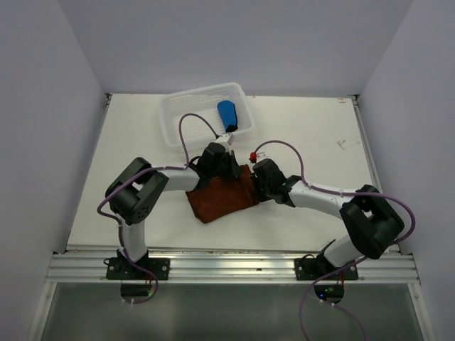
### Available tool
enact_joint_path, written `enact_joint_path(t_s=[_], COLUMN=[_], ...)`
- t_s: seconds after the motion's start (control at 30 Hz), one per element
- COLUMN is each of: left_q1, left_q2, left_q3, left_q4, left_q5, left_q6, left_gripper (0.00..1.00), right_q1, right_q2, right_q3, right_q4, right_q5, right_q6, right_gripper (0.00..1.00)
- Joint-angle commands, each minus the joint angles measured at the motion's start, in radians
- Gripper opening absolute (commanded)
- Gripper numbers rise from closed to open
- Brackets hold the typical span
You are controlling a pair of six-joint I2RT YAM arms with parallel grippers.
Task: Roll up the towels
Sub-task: Roll the towel
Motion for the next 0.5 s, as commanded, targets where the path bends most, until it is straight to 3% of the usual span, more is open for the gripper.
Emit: enact_joint_path(t_s=[0.0, 0.13, 0.27, 0.47], left_q1=[-0.004, -0.002, -0.002, -0.002], left_q2=[-0.053, -0.061, -0.058, -0.093], left_q3=[-0.009, 0.006, 0.018, -0.015], left_q4=[0.0, -0.035, -0.07, -0.055], left_q5=[-0.039, -0.036, -0.034, -0.033], left_q6=[0.023, 0.01, -0.007, -0.04], left_gripper=[0.0, 0.0, 0.0, 0.0], right_q1=[-0.005, 0.017, 0.158, 0.265], right_q2=[-0.027, -0.051, -0.054, 0.022], right_q3=[-0.03, -0.062, -0.055, -0.019], right_q4=[0.045, 0.094, 0.109, 0.079], right_q5=[0.042, 0.094, 0.257, 0.429], right_q6=[-0.047, -0.079, -0.156, -0.203], right_gripper=[0.0, 0.0, 0.0, 0.0])
